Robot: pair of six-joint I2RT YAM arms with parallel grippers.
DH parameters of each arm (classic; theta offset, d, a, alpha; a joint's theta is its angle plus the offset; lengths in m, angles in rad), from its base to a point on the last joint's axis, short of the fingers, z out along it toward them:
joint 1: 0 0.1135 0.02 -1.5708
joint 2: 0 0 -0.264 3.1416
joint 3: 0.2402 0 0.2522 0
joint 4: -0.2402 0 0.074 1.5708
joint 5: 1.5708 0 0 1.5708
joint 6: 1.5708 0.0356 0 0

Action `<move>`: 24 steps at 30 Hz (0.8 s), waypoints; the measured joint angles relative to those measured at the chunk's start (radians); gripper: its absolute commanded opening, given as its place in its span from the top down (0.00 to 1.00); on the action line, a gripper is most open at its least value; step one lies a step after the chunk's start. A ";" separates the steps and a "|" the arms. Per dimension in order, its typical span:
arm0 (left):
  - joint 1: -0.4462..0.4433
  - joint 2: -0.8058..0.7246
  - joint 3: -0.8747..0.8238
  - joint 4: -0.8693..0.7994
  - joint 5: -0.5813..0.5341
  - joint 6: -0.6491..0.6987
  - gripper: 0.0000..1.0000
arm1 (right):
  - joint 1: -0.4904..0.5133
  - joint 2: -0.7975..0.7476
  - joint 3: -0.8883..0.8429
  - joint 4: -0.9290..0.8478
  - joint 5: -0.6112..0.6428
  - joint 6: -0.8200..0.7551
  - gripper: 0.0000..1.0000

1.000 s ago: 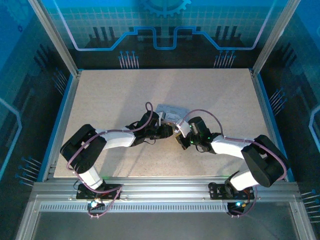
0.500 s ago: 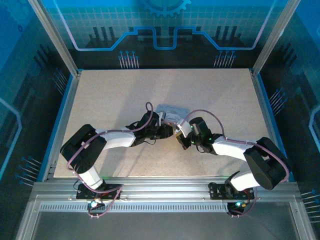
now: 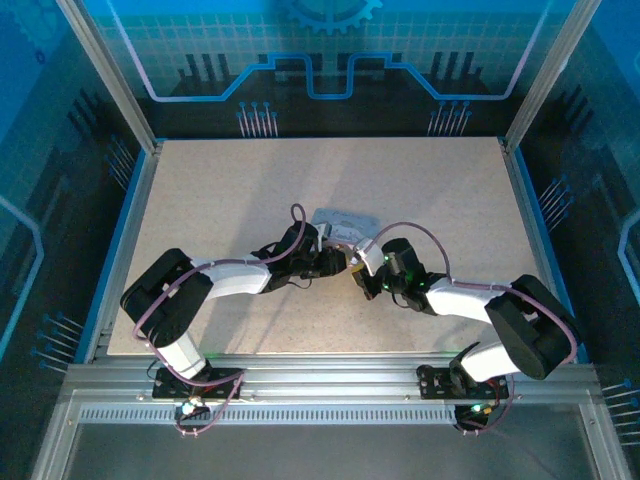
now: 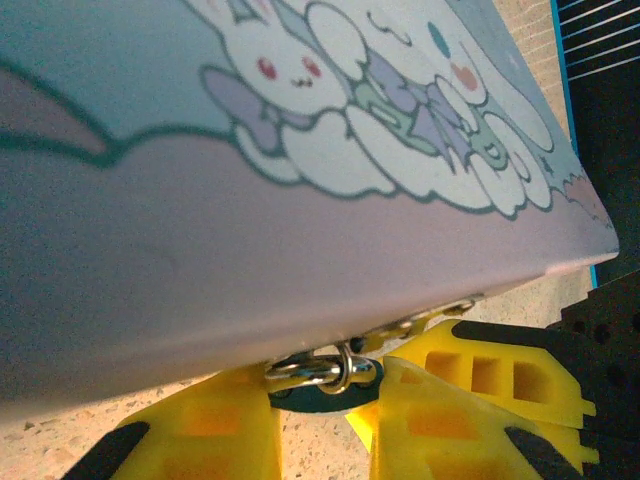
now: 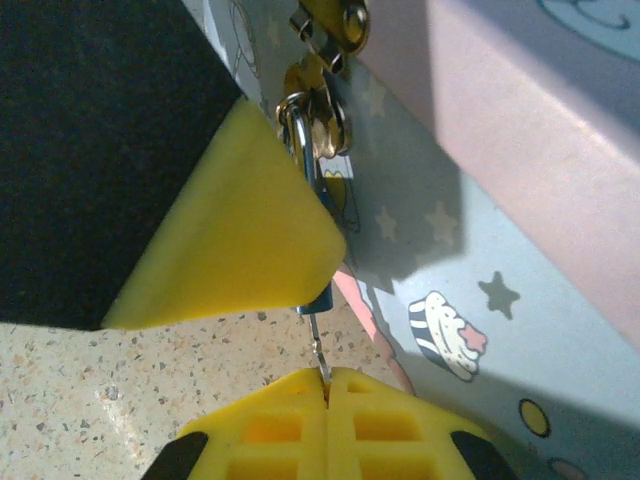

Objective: Unlock a padlock with a key

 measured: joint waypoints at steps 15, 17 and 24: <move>0.000 -0.004 0.011 -0.001 -0.005 -0.015 0.90 | -0.005 0.008 0.000 0.039 -0.010 0.047 1.00; 0.000 -0.005 0.011 0.000 -0.005 -0.015 0.90 | -0.010 0.008 0.000 0.047 -0.018 0.054 1.00; 0.000 -0.006 0.015 0.001 -0.005 -0.016 0.90 | -0.023 0.005 0.000 0.054 -0.040 0.072 1.00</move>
